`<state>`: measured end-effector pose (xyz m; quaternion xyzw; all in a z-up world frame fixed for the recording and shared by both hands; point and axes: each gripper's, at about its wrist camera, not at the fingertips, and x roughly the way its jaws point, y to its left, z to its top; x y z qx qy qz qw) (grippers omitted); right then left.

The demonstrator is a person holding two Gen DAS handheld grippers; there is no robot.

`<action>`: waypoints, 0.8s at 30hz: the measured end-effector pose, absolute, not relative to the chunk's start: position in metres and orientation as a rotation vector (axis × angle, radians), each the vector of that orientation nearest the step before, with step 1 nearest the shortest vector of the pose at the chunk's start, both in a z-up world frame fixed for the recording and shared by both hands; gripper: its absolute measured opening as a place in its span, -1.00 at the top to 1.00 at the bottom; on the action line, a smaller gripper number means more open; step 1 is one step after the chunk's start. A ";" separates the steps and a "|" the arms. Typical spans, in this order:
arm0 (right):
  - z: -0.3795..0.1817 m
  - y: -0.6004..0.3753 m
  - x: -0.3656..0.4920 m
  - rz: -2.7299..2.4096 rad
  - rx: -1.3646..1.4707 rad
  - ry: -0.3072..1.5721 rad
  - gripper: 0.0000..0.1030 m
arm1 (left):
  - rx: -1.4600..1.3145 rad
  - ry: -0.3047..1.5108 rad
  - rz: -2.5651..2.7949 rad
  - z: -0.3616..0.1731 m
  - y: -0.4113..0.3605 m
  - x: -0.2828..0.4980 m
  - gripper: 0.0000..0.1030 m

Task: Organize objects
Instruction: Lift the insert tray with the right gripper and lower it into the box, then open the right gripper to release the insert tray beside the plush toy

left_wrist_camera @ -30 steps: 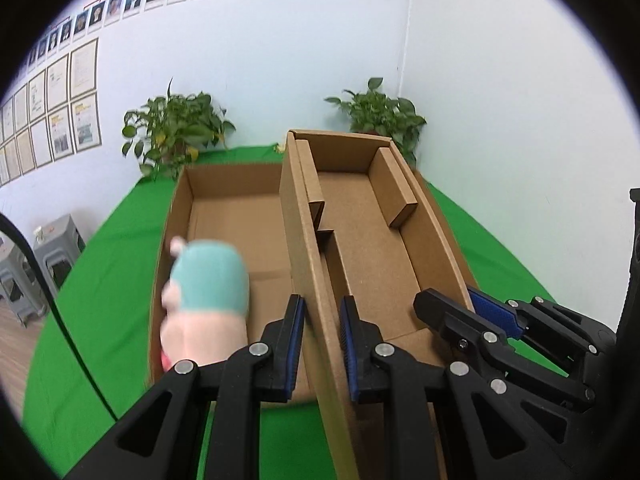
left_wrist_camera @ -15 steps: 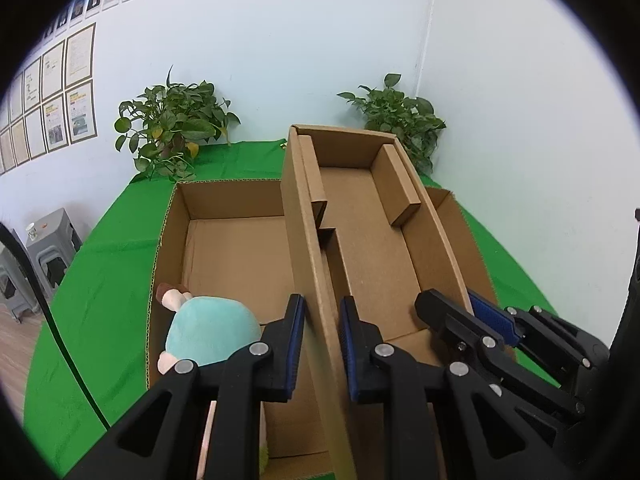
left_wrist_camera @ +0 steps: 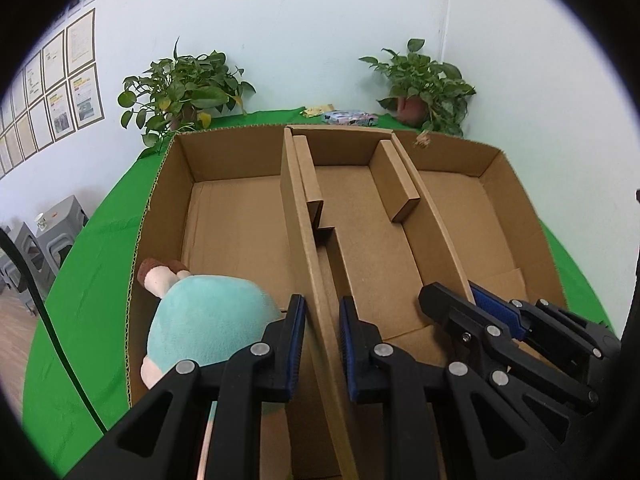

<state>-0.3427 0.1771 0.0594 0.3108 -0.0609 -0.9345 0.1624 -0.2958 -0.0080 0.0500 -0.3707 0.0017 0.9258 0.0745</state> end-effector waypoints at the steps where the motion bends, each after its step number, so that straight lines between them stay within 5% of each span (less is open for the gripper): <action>1: 0.054 0.178 -0.348 -2.659 0.897 -0.175 0.80 | -1.128 -0.002 2.775 0.047 -0.009 -0.298 0.68; 24: -0.001 0.180 -0.377 -2.507 1.050 -0.164 0.73 | -1.184 0.080 2.822 0.019 -0.008 -0.312 0.70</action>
